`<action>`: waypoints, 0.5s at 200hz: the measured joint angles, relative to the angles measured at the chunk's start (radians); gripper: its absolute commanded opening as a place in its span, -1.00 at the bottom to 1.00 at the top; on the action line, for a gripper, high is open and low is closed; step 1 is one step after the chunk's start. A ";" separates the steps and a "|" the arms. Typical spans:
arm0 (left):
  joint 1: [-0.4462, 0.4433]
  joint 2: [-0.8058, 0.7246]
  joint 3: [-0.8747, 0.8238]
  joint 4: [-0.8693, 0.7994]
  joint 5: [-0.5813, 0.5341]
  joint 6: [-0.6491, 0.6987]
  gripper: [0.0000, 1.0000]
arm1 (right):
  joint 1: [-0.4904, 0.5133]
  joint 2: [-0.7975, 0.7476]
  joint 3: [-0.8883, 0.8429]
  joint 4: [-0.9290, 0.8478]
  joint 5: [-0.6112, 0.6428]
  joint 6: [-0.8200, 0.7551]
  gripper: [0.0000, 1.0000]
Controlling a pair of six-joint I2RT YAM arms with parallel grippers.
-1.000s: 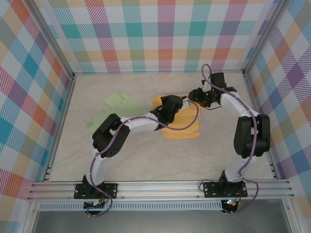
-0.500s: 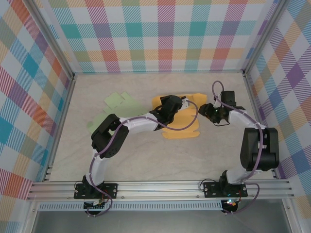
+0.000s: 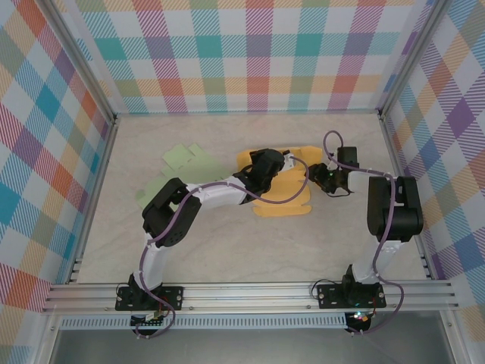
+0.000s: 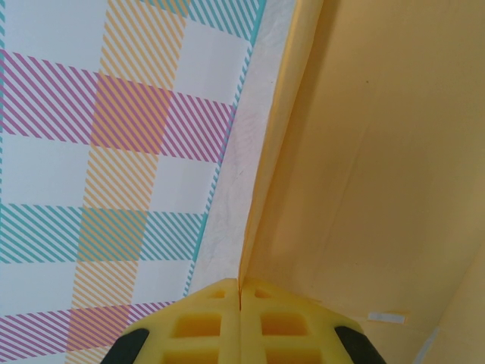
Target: Fold the paper box
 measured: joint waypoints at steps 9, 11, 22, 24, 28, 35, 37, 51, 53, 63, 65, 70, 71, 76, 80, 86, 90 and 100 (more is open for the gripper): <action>0.000 0.000 0.000 0.000 0.000 -0.003 -1.00 | 0.000 0.009 0.000 0.017 -0.006 0.003 -0.02; 0.000 0.000 0.000 0.000 0.000 -0.005 -1.00 | 0.000 0.010 0.000 0.020 -0.009 0.006 -0.02; 0.000 0.000 0.000 0.000 0.000 -0.010 -1.00 | 0.001 0.011 0.000 0.038 -0.019 0.014 -0.05; 0.000 0.000 0.000 -0.001 0.000 -0.011 -1.00 | 0.001 0.011 0.000 0.043 -0.021 0.014 -0.06; 0.000 0.000 0.000 -0.001 0.000 -0.013 -1.00 | 0.001 0.011 0.000 0.054 -0.026 0.018 -0.08; 0.000 0.000 0.000 -0.001 0.000 -0.016 -1.00 | 0.001 0.011 0.000 0.069 -0.035 0.022 -0.10; 0.000 0.000 0.000 -0.001 0.000 -0.016 -1.00 | 0.001 0.011 0.000 0.073 -0.038 0.023 -0.10; 0.000 0.000 0.000 -0.003 0.000 -0.021 -1.00 | 0.005 0.011 0.000 0.105 -0.056 0.033 -0.15; 0.000 0.000 0.001 -0.003 0.000 -0.021 -1.00 | 0.006 0.011 0.000 0.108 -0.059 0.032 -0.16; 0.000 0.000 0.001 -0.004 0.000 -0.021 -1.00 | 0.009 0.011 0.000 0.124 -0.069 0.040 -0.18; 0.000 0.000 0.001 -0.004 0.000 -0.021 -1.00 | 0.010 0.011 0.000 0.126 -0.069 0.039 -0.19; 0.000 0.000 0.001 -0.004 0.000 -0.022 -1.00 | 0.012 0.009 0.000 0.129 -0.072 0.040 -0.21; 0.000 0.000 0.001 -0.004 0.000 -0.022 -1.00 | 0.013 0.008 0.000 0.129 -0.072 0.040 -0.21; 0.000 0.000 0.001 -0.006 0.000 -0.023 -1.00 | 0.014 0.006 0.000 0.129 -0.074 0.040 -0.23; 0.000 0.000 0.001 -0.007 0.000 -0.024 -1.00 | 0.015 0.005 0.000 0.130 -0.076 0.040 -0.26; 0.000 0.000 0.001 -0.009 0.000 -0.024 -1.00 | 0.018 0.000 0.000 0.131 -0.079 0.040 -0.30; 0.000 0.000 0.001 -0.009 0.000 -0.025 -1.00 | 0.020 -0.003 0.000 0.132 -0.080 0.041 -0.33; 0.000 0.000 0.001 -0.013 0.000 -0.028 -1.00 | 0.025 -0.011 0.000 0.136 -0.085 0.043 -0.35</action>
